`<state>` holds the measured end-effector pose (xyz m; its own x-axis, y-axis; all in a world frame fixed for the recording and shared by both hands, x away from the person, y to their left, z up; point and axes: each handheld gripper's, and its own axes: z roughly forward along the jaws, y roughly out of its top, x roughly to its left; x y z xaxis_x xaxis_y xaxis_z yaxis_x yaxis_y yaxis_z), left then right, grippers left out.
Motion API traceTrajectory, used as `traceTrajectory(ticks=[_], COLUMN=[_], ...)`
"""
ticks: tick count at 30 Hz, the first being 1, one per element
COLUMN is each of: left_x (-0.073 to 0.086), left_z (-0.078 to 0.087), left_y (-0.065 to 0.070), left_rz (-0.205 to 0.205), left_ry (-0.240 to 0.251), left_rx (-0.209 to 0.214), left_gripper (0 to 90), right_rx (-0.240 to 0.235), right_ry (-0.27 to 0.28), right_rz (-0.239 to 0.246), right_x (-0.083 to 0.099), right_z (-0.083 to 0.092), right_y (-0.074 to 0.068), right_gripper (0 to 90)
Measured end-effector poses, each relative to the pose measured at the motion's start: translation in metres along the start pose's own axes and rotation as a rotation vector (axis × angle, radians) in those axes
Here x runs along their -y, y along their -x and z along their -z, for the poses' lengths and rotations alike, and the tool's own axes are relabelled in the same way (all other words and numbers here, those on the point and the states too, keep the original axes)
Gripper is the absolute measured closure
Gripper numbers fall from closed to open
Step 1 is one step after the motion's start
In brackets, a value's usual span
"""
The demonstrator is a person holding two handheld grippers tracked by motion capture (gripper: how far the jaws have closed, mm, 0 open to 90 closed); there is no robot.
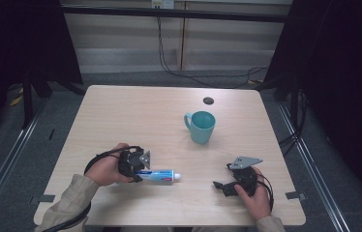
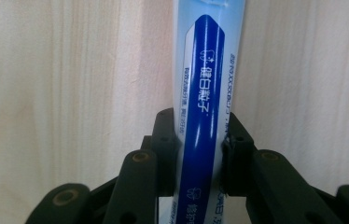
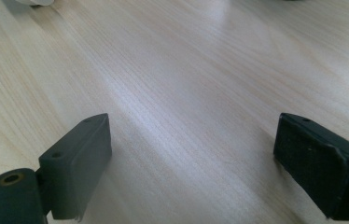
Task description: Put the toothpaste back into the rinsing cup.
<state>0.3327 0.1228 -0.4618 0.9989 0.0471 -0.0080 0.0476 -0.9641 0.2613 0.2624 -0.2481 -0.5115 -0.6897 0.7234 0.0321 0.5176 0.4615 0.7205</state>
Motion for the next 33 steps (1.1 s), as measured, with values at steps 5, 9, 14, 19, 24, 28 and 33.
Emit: traceTrajectory(ticks=[5,9,14,19,24,28,33], left_x=[0.001,0.000,0.000,0.000,0.000,-0.001,-0.005], left_z=[0.000,0.001,0.008,0.016,0.018,0.019,0.022], left_y=[0.000,0.000,0.000,-0.004,-0.007,-0.008,-0.011], left_rz=[0.065,0.081,0.119,0.139,0.154,0.178,0.184], left_ry=[0.016,0.015,0.041,0.036,0.029,0.037,0.044], left_rx=[0.007,0.011,0.012,0.000,-0.003,0.003,0.010], left_gripper=[72.3,72.5,72.6,72.6,72.7,72.9,73.2], right_rx=[0.000,0.000,0.002,0.001,-0.005,0.002,-0.002], right_ry=[-0.001,-0.001,-0.002,-0.002,-0.003,-0.003,-0.010], right_rz=[0.000,-0.001,0.004,0.005,0.011,0.005,0.013], right_x=[0.000,0.000,0.000,0.000,-0.001,-0.001,-0.002], right_z=[0.000,0.000,0.000,0.000,-0.001,-0.001,-0.001], right_y=[0.000,0.000,0.000,0.000,0.001,0.000,0.000], right_gripper=[10.8,10.8,10.7,10.7,10.5,10.4,10.6])
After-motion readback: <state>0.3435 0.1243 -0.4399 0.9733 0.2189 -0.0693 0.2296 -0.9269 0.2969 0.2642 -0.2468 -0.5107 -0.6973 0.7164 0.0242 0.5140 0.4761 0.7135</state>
